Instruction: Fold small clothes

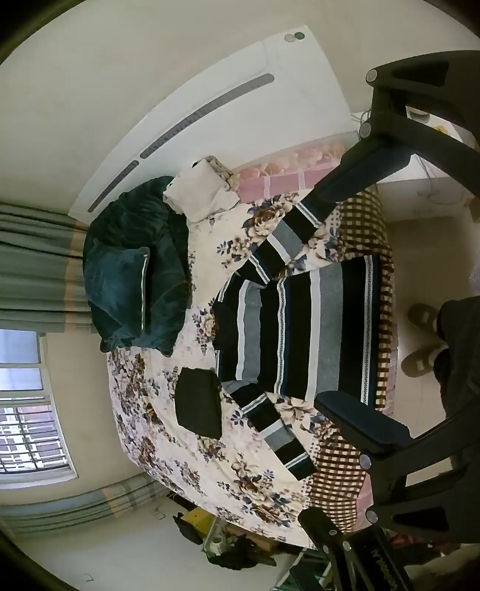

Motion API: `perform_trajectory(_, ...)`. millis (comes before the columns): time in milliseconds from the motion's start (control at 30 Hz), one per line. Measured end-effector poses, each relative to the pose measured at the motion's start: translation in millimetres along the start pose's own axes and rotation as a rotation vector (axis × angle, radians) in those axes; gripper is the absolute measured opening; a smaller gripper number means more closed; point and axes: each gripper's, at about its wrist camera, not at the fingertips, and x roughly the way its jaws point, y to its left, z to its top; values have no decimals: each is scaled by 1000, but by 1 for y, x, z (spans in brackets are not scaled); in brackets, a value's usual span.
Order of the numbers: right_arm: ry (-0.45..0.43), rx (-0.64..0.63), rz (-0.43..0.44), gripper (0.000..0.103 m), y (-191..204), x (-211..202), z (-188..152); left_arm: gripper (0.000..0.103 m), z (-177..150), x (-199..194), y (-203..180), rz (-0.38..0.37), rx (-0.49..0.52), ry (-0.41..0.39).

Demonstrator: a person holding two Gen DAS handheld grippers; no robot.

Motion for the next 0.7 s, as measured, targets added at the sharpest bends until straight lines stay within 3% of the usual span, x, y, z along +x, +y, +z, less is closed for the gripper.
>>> perform_trajectory(700,-11,-2,-1,103,-3,-16,10,103,14,-16,6,3,2,-17)
